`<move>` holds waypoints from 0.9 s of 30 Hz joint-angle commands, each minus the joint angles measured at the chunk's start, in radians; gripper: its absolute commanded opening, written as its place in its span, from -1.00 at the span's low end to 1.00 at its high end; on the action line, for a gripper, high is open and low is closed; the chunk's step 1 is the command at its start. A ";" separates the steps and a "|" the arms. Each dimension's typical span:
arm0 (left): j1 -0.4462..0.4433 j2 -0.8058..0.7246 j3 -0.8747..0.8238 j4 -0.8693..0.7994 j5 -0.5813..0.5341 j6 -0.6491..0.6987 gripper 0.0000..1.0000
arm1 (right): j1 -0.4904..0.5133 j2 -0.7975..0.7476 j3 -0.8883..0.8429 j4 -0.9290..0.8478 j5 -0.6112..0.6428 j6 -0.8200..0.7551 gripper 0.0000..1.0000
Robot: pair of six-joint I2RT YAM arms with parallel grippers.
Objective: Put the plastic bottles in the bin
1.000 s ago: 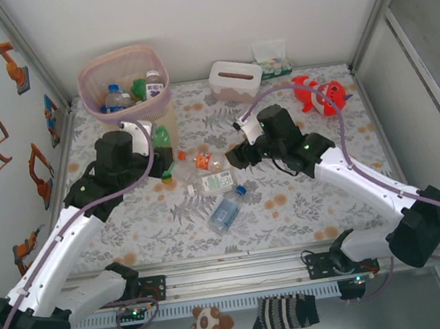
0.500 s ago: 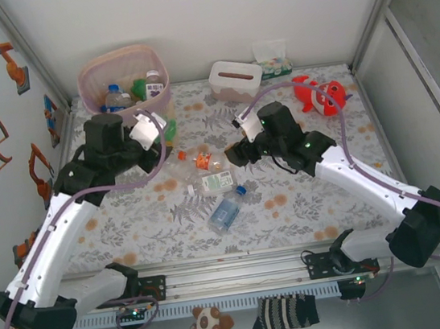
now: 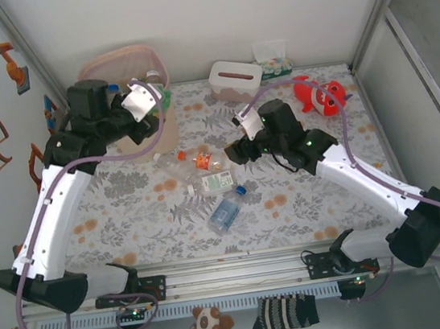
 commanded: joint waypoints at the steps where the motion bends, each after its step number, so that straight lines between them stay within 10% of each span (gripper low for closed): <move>1: 0.036 0.048 0.082 -0.029 0.066 0.050 -0.31 | 0.009 -0.014 0.045 -0.014 0.025 -0.023 0.47; 27: 0.222 0.531 0.642 -0.204 0.225 -0.038 -0.37 | 0.009 -0.043 0.054 -0.022 0.045 -0.036 0.47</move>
